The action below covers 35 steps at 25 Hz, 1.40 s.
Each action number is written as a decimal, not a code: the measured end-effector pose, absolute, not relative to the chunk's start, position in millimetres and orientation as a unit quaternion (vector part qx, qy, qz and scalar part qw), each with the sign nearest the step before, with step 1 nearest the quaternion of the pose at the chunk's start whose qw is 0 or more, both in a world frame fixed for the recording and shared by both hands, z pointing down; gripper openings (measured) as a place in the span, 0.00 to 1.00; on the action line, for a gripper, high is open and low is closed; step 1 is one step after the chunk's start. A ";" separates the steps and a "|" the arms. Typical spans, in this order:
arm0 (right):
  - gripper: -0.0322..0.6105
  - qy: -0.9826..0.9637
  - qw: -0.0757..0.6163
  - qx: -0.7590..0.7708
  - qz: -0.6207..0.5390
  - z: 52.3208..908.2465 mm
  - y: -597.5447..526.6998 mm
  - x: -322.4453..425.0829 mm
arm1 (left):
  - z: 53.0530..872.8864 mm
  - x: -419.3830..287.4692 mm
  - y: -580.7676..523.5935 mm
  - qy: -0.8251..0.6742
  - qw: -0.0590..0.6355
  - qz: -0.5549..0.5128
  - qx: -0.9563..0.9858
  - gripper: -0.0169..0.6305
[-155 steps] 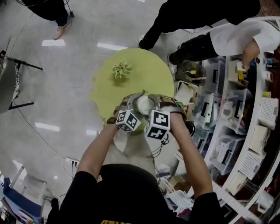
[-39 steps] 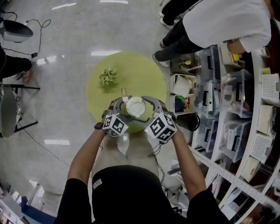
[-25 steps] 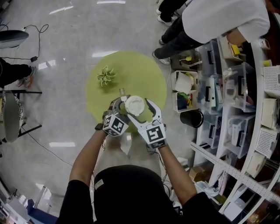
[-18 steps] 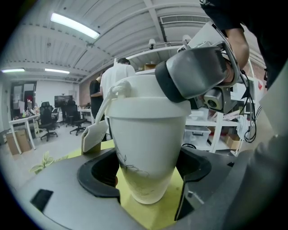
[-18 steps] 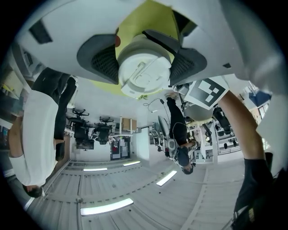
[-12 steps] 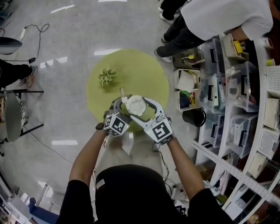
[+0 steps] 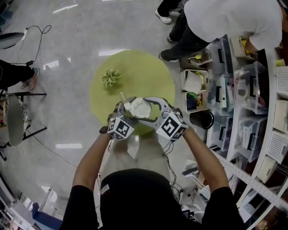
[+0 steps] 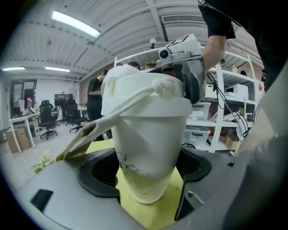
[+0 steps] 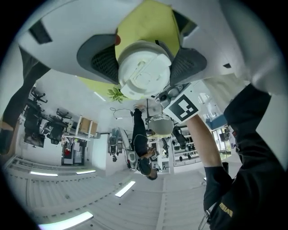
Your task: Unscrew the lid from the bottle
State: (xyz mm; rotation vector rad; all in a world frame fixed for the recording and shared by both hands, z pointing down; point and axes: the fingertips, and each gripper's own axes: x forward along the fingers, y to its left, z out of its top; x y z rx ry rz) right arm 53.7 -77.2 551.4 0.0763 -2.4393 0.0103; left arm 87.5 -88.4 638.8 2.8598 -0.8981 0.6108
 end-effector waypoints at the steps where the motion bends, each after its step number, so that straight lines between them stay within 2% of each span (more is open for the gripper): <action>1: 0.61 -0.938 0.345 0.031 0.006 551.6 -76.2 53.6 | 639.3 87.4 -87.7 -0.294 0.042 0.200 0.934 0.64; 5: 0.62 -0.937 0.340 0.068 0.034 551.6 -76.5 53.0 | 639.6 87.6 -88.2 -0.295 0.044 0.201 0.933 0.64; 8: 0.68 -0.937 0.332 0.099 0.050 549.9 -76.9 52.1 | 640.2 86.9 -88.5 -0.295 0.045 0.201 0.933 0.64; 17: 0.68 -0.920 0.298 0.250 0.055 540.7 -87.6 60.2 | 640.2 86.0 -87.3 -0.298 0.050 0.203 0.931 0.64; 26: 0.67 -0.898 0.277 0.331 0.086 547.3 -84.0 54.0 | 641.1 87.4 -86.1 -0.300 0.055 0.202 0.931 0.64; 35: 0.65 -0.897 0.292 0.328 0.049 549.3 -87.8 51.8 | 640.5 86.6 -88.2 -0.306 0.055 0.202 0.929 0.64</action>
